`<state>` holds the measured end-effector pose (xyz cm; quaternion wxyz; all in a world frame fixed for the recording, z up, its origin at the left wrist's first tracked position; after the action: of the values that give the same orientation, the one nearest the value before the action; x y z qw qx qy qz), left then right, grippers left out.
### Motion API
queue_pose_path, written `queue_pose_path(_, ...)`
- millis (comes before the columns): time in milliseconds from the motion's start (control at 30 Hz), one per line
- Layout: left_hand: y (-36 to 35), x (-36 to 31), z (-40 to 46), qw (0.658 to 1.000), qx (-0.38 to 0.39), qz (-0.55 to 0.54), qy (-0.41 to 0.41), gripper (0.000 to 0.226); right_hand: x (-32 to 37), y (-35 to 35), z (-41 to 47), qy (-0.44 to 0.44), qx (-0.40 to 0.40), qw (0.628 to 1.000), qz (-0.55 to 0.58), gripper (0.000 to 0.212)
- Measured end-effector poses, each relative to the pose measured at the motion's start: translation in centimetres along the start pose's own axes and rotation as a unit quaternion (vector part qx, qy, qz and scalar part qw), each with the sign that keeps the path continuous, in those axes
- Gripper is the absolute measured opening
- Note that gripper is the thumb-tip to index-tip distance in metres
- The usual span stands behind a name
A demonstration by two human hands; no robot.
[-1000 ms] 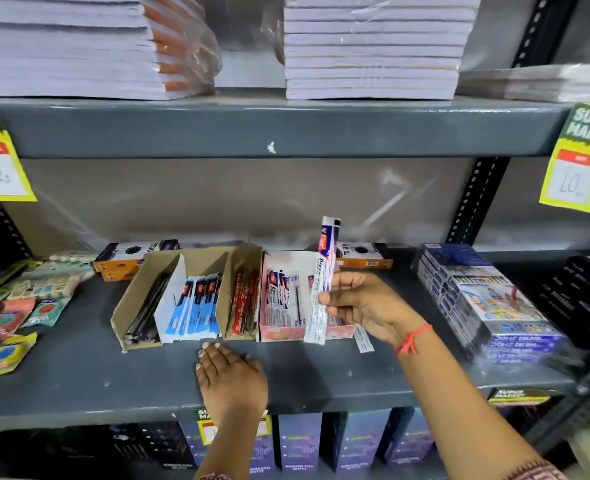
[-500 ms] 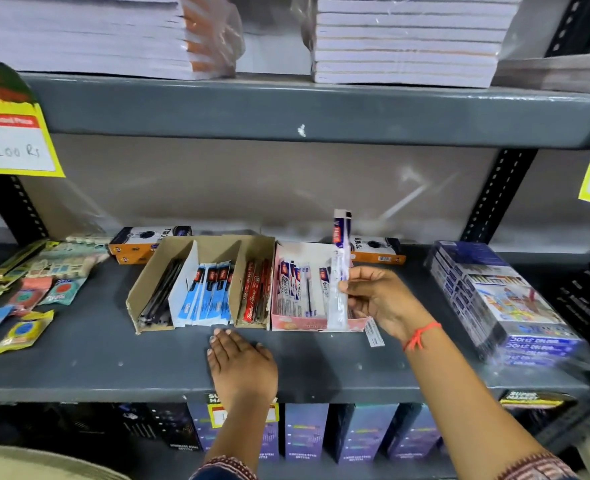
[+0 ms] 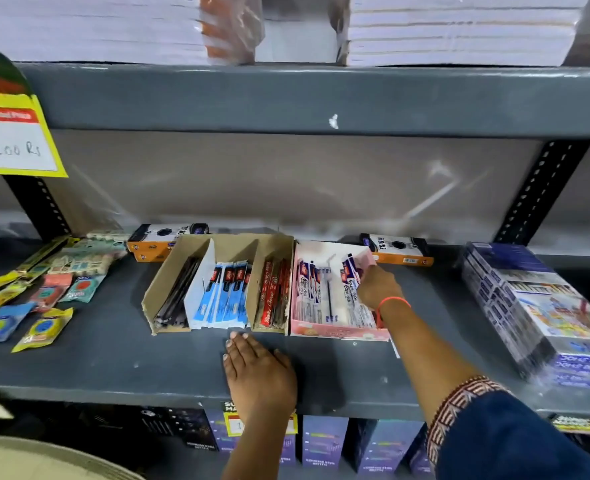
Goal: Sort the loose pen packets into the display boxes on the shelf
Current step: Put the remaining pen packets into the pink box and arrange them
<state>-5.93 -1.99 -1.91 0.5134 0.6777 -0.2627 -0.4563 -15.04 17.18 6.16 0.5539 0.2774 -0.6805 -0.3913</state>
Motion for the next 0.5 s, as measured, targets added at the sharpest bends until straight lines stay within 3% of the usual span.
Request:
queue_pose_path(300,-0.3,0.0,0.1,1.000,-0.008,-0.003,0.006,0.065,0.3,-1.4,0.9,0.020,0.017,0.999,-0.045,0.030)
queue_pose_path(400,-0.4,0.0,0.2,1.000,-0.001,0.001,0.010,0.065,0.4,-0.1,0.2,0.039,-0.035,0.997,-0.047,0.030)
queue_pose_path(500,-0.4,0.0,0.2,1.000,0.001,0.001,0.013,0.066,-1.2,2.4,-0.9,0.005,-0.126,0.992,0.019,0.029)
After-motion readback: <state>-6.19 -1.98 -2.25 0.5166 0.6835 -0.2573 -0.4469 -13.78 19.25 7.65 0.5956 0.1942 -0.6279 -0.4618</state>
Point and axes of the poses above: each hand's wrist, its own z-axis towards the middle knuckle, its own y-axis out of the back of the hand, x = y × z, the point moved 3 cm from there along z, towards the middle knuckle, and after that the axes turned 10 degrees about y, right-handed, at the moved point
